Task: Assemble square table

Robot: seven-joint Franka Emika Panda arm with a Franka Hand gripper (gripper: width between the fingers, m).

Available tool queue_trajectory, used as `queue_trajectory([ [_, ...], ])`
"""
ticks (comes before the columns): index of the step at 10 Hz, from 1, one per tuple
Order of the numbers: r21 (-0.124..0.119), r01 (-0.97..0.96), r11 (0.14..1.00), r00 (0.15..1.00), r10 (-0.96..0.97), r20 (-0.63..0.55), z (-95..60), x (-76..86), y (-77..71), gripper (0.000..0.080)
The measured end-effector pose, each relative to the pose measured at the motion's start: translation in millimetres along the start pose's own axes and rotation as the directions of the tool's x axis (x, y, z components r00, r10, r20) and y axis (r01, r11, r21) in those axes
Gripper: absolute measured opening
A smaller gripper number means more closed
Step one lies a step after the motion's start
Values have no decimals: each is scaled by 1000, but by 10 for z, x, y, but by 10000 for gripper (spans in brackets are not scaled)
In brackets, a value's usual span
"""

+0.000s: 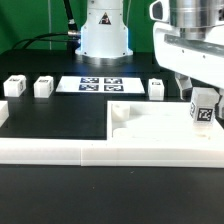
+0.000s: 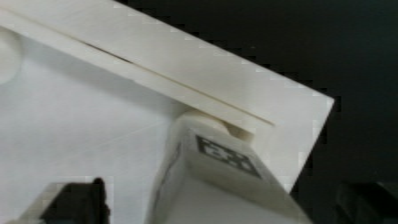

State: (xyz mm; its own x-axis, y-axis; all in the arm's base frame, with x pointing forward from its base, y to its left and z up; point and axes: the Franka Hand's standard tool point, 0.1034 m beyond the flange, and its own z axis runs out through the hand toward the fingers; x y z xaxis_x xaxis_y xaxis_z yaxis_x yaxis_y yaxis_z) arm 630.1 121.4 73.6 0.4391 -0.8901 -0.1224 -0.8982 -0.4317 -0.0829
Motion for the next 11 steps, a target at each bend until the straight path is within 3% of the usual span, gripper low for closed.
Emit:
queue_trajectory([
  [4,-8,280,960,960,-280,-6,8,18,11,649],
  [5,-39,488,872,871,-490,-34,20,22,5,649],
  [7,-64,754,654,652,-757,-49,-7,77,-25,649],
  [8,-67,769,636,633,-772,-60,-17,41,-58,649],
  [10,-61,731,680,677,-734,-61,-7,49,-51,634],
  [11,-56,681,730,728,-683,-65,-5,42,-53,463],
])
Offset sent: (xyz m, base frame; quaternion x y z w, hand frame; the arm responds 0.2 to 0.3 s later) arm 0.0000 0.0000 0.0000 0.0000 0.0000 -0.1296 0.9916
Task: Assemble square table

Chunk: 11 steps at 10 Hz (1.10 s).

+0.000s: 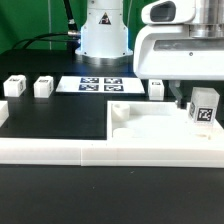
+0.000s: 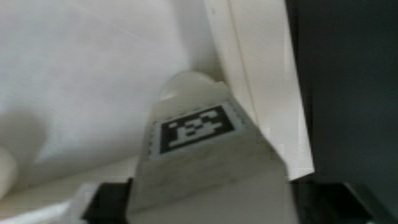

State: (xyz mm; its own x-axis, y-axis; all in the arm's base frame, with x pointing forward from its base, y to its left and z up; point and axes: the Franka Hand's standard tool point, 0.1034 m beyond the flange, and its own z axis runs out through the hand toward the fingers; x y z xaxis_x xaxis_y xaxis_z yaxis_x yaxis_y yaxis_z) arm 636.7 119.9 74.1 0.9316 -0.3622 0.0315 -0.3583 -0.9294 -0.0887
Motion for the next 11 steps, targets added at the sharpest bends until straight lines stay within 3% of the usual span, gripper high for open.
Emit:
queue_trajectory([
  [1,-3,-80,997,997,80,2,4,-1,15,297],
  [4,-6,-273,962,962,273,0,9,12,50,298],
  [5,-4,-407,913,913,407,5,8,23,75,298],
  [7,-12,-717,697,697,717,1,25,11,91,298],
  [8,-9,-868,497,497,868,23,29,9,116,298],
  [10,-15,-970,242,240,969,58,30,3,132,298],
  [11,-7,-988,153,152,986,69,33,-11,152,298],
])
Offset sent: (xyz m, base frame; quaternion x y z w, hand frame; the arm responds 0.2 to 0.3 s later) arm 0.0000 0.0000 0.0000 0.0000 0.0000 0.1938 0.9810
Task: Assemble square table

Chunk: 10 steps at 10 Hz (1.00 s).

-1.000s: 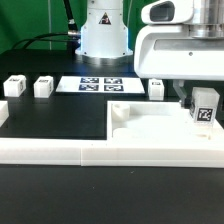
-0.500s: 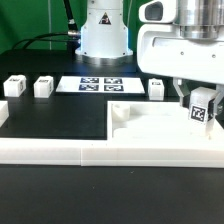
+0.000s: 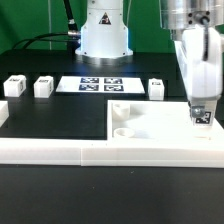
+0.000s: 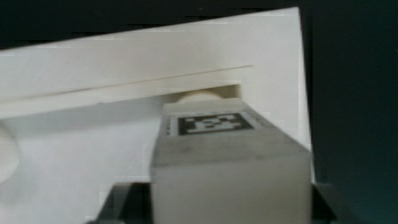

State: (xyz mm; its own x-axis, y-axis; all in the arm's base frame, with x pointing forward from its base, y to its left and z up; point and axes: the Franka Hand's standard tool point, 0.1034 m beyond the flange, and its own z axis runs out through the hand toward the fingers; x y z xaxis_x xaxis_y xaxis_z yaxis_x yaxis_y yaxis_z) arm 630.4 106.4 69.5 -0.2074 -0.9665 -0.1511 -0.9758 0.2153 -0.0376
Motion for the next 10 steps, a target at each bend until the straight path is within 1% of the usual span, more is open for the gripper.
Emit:
queue_trajectory([
  [1,-1,-88,996,996,88,-1,11,-27,28,298],
  [3,-2,-66,998,998,66,-1,15,-35,33,296],
  [4,-3,-47,999,999,47,-1,18,-51,40,490],
  [5,-5,138,990,990,-138,-4,20,-95,60,490],
  [6,-9,290,957,957,-290,-2,31,-161,91,597],
  [7,-11,395,919,919,-395,1,41,-199,113,633],
  [8,-11,442,897,897,-442,2,42,-185,108,633],
  [10,-10,578,816,816,-578,3,44,-181,108,649],
])
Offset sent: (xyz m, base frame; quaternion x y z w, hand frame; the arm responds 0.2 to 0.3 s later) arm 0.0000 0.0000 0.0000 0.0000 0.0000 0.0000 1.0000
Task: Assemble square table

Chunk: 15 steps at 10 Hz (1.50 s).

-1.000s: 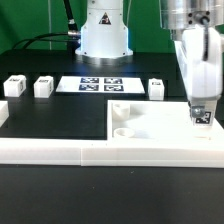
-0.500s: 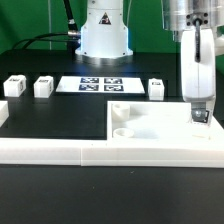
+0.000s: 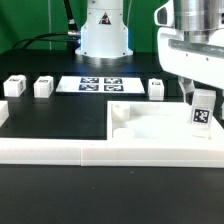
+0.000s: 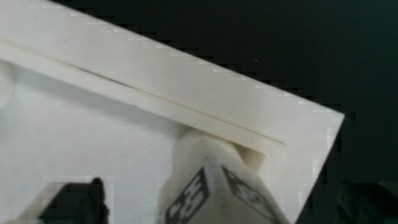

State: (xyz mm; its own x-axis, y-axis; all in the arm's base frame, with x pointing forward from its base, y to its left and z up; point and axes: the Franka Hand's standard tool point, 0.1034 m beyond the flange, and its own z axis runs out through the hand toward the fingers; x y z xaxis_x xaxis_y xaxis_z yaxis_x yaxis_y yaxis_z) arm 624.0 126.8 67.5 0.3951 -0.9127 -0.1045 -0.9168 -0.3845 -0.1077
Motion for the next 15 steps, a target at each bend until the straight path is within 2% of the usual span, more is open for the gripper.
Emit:
queue_trajectory([
  [1,0,78,997,997,-78,0,0,2,0,649],
  [2,-18,259,966,966,-259,-9,-16,16,-3,649],
  [5,-21,632,774,774,-633,-29,-44,155,-26,649],
  [6,-19,658,753,752,-658,-37,-42,165,-34,649],
  [8,-17,635,773,772,-635,-37,-42,163,-34,621],
  [9,-16,620,784,784,-620,-37,-41,162,-35,443],
  [10,-13,556,831,830,-556,-37,-39,160,-31,443],
  [11,-12,503,864,863,-503,-37,-38,169,-24,291],
  [13,-10,379,925,925,-379,-38,-37,173,-17,291],
  [15,-3,100,995,994,-100,-37,-36,185,-1,291],
])
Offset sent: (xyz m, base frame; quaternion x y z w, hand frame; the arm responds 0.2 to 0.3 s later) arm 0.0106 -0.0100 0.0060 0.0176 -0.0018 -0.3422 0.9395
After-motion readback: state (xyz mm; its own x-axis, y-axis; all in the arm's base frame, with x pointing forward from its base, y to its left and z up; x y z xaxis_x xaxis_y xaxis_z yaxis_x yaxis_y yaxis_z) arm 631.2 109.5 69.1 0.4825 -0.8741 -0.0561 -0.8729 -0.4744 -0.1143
